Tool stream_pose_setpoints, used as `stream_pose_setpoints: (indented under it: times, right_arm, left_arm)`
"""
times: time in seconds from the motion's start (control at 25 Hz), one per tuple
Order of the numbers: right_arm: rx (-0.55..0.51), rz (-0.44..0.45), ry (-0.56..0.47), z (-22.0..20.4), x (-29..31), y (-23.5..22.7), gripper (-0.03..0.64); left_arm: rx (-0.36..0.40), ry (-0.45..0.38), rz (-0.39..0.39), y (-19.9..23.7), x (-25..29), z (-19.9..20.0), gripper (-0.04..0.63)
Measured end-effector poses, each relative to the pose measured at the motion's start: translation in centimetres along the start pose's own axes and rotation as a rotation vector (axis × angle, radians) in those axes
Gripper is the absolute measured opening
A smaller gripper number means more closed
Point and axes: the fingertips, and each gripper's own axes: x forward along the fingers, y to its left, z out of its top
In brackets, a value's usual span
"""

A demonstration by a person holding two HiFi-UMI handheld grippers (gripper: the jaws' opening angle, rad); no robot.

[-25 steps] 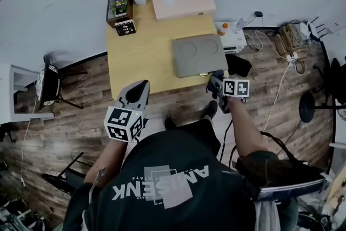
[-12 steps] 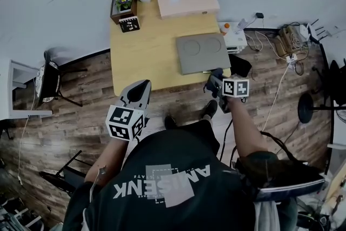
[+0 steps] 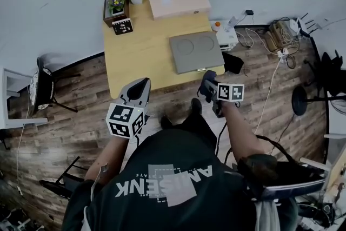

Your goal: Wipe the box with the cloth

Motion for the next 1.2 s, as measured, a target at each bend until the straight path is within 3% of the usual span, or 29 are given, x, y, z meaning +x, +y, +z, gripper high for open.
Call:
stream_pose_setpoints:
  times: [0.76,1.2]
  right_arm:
    - [-0.005,0.032,0.077,0.2,6.1,3.2,0.071]
    - [-0.065,0.113,0.163,-0.5,7.5,5.8,0.071]
  left_arm:
    - [-0.077,0.038,0.132,3.1,-1.5,-0.9,0.000]
    - [-0.102,0.058,0.158,2.4,-1.1,-0.7,0.000]
